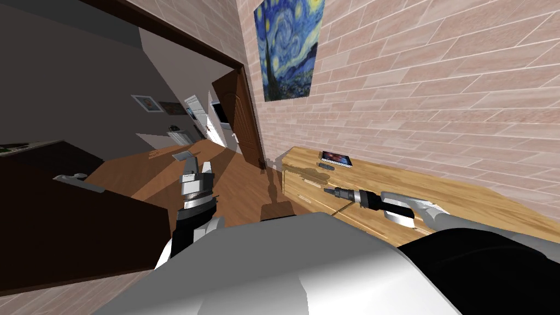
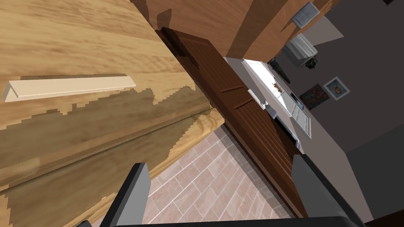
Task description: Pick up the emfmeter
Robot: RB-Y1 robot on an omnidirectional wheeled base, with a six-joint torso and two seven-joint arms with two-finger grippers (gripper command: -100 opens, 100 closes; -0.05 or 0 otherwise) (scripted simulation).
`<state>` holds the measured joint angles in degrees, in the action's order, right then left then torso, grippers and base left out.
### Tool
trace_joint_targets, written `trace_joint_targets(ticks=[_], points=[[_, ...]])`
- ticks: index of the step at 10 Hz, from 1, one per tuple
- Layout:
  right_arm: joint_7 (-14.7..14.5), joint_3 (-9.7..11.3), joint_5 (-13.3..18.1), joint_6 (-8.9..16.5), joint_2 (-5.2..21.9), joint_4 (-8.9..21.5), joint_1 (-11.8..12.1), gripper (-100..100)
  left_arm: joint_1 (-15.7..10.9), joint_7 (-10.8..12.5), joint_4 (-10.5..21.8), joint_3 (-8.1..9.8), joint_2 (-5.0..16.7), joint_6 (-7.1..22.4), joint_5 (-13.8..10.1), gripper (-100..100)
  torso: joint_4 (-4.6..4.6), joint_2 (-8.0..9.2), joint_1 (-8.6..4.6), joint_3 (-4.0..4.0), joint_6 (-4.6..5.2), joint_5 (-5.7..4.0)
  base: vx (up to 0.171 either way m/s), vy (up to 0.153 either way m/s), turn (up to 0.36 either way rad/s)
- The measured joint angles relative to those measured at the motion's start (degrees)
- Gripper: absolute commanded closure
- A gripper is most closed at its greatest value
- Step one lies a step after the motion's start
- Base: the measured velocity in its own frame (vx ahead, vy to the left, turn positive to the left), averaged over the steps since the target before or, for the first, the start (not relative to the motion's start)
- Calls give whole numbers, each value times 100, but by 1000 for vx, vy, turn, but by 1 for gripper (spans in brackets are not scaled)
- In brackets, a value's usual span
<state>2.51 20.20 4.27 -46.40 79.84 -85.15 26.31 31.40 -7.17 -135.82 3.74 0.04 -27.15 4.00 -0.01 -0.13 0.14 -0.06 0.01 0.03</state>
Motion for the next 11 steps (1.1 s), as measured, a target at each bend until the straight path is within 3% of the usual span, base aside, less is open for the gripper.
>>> trace_joint_targets(ticks=[2, 3, 5, 11], points=[[-57, 41, 72, -29, 246, 143, 53, -100, 1, 0, 0, 1, 0, 0, 0, 0, 1, 3, -8, 1, 6, -1, 49, 40, 97], [15, 171, 212, -101, 401, 389, -67, -100, 0, 0, 0, 0, 0, 0, 0, 0, -2, -8, 1, -5, -1, 0, 70, 46, 134], [-26, 220, 328, -139, 769, 592, 108, -100, 1, 0, 0, 0, 0, 0, 0, 0, -4, -18, 0, -10, 0, 0, 86, 37, 166], [-79, 606, 888, -184, 1730, 1300, 242, -100, 1, 0, 0, 1, 0, 0, 0, 0, -7, -30, -3, -17, 1, -1, 111, 26, 169]])
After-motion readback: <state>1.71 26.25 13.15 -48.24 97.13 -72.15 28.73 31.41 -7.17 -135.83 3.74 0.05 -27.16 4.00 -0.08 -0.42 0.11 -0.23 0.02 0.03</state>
